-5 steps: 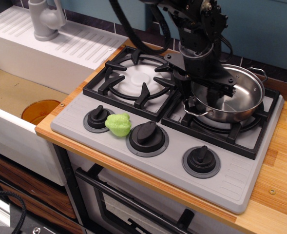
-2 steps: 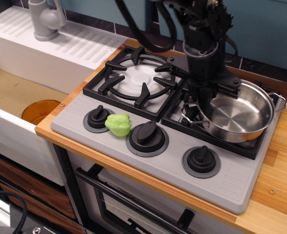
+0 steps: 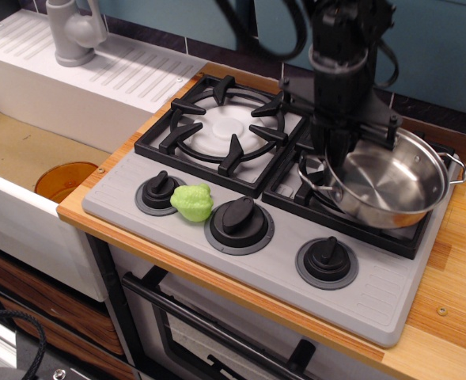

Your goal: Put pot or pan on stove and put cauliflower in pot or pan

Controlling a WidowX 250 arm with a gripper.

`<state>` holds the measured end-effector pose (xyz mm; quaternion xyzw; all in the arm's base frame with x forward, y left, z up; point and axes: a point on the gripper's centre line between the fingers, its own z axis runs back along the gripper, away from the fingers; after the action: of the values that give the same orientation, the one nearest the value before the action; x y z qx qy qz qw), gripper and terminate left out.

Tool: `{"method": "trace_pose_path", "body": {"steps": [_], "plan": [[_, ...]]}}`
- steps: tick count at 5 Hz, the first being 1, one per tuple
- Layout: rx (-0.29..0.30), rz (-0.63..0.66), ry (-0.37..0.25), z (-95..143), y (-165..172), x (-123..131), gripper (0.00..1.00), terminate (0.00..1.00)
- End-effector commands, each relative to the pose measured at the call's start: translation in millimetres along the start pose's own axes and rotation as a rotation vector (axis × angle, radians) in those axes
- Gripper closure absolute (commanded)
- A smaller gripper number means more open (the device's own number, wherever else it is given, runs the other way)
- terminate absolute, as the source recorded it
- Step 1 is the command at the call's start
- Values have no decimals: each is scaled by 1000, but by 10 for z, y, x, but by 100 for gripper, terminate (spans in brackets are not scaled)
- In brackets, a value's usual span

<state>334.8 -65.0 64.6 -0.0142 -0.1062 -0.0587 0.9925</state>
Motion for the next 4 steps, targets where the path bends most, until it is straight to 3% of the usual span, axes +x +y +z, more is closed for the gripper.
{"method": "trace_pose_path", "body": {"steps": [1, 4], "plan": [[32, -58, -85, 457, 345, 188, 100, 0], [36, -126, -104, 471, 820, 120, 100, 0]]}}
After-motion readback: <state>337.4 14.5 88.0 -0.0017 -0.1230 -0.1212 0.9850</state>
